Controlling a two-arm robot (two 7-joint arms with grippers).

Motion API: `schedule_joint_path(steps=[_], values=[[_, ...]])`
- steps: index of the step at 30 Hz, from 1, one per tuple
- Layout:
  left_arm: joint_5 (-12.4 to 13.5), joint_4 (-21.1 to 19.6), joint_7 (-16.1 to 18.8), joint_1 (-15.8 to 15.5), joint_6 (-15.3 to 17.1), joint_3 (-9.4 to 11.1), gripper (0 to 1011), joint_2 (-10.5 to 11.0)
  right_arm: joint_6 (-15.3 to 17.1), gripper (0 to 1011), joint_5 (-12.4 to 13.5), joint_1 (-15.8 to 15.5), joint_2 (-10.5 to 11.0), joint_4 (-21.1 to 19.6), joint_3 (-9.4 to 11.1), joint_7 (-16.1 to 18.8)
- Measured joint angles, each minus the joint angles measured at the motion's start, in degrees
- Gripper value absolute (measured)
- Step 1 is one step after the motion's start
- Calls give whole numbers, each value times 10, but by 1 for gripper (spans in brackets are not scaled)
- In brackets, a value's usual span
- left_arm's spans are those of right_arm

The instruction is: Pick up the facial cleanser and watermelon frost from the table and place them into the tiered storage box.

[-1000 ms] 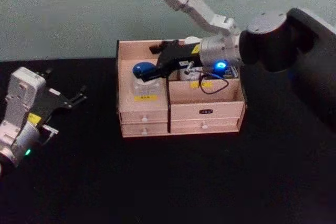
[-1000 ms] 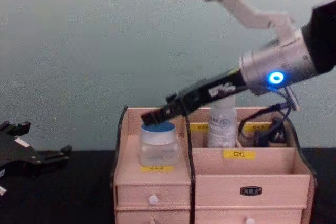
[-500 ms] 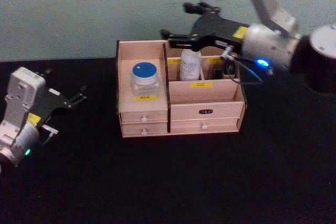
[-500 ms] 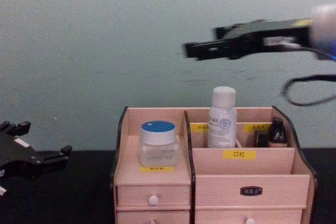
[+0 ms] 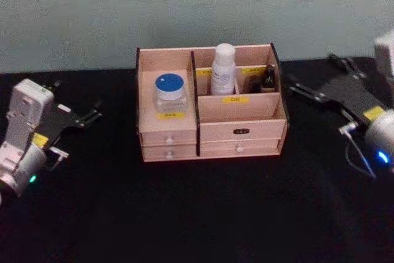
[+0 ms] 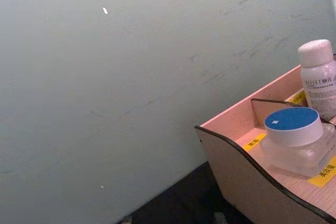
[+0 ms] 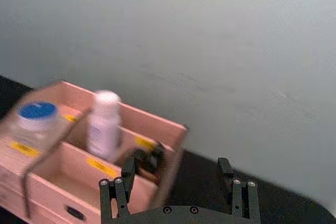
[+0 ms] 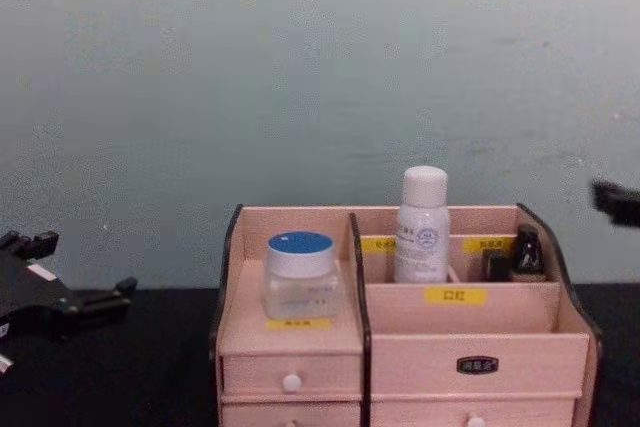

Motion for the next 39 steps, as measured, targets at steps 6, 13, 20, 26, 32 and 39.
schedule_joint_path(steps=[6,13,20,26,32,39], values=[[0,0,0,0,0,0,1001,0,-9,1000,-15,-48,-14,6,33,-48],[0,0,0,0,0,0,1001,0,12,1000,-24,-47,-37,50,41,-60],[0,0,0,0,0,0,1001,0,24,1000,-30,-32,-49,79,36,-45],[0,0,0,0,0,0,1001,0,39,1000,-38,-11,-60,101,27,-27],[0,0,0,0,0,0,1001,0,40,1000,-39,-10,-60,102,26,-26],[0,0,0,0,0,0,1001,0,39,1000,-39,-11,-60,101,27,-27]])
